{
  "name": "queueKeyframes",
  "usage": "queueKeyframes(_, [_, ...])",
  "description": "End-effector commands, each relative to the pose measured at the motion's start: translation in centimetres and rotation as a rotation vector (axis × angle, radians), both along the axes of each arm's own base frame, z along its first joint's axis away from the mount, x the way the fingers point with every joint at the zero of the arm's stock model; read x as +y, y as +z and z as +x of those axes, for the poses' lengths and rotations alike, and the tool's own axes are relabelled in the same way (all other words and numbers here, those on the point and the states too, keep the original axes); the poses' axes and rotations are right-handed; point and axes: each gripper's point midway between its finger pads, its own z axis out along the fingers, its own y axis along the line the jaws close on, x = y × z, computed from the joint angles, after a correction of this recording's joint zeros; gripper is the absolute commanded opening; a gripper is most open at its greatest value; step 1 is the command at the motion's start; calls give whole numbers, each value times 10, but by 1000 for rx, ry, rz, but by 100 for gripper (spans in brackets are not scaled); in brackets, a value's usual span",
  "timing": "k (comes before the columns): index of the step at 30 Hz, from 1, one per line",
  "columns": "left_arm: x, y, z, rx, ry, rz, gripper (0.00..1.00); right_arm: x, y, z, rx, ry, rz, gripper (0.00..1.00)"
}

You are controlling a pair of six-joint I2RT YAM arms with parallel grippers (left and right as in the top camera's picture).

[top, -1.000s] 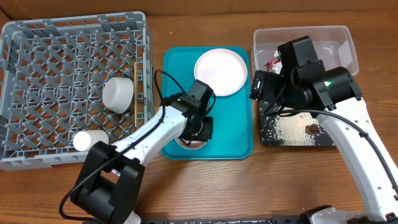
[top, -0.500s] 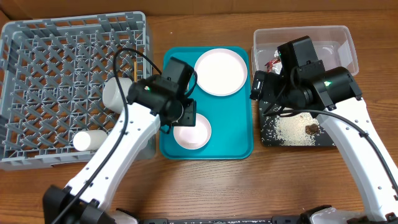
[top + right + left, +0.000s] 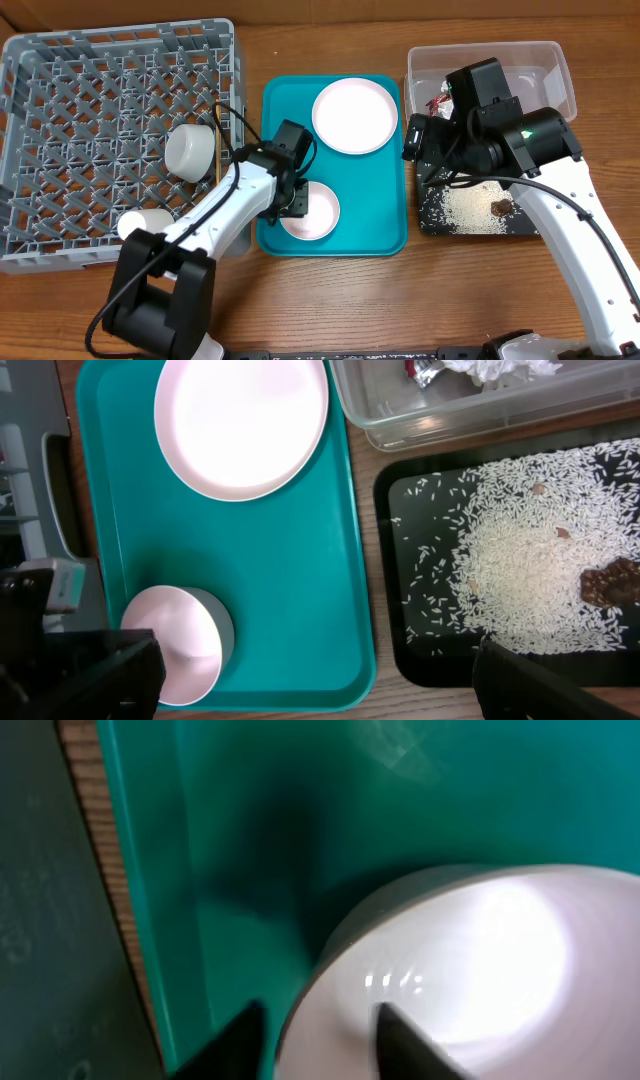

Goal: Sort waste into correct bins and load items into the dishwasher
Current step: 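Lift the pink bowl and carry it into the dish rack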

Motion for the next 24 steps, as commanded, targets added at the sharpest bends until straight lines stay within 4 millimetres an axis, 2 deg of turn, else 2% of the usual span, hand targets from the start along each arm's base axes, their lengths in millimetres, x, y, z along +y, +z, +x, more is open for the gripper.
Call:
queueKeyframes(1, [-5, -11, -6, 43, 1, -16, 8, -2, 6, 2, -22, -7, 0, 100])
queueKeyframes(2, [-6, -11, -6, 47, 0, -23, 4, -2, 6, 2, -22, -7, 0, 100])
queueKeyframes(5, [-7, -7, -4, 42, 6, -31, 4, -2, 6, 2, -22, -7, 0, 100])
queueKeyframes(7, [-7, 4, 3, 20, 11, -39, 4, -2, 6, 2, -22, -7, -1, 100])
queueKeyframes(10, [-5, 36, 17, -38, 26, -41, 4, -2, 6, 2, -22, -7, -1, 100])
queueKeyframes(13, [10, 87, 34, -140, 56, 6, 4, -2, 6, 2, -21, -7, 0, 100])
queueKeyframes(16, [43, 142, 47, -277, 107, 145, 4, -2, 6, 1, -19, -7, -1, 100])
queueKeyframes(19, [92, 195, 51, -418, 181, 396, 4, -2, 6, 1, -18, -7, -1, 100])
queueKeyframes(21, [127, 227, 46, -492, 227, 615, 4, -2, 6, 1, -19, -7, -1, 100])
queueKeyframes(24, [168, 266, 30, -529, 255, 937, 4, -2, 6, 1, -19, -7, -1, 100])
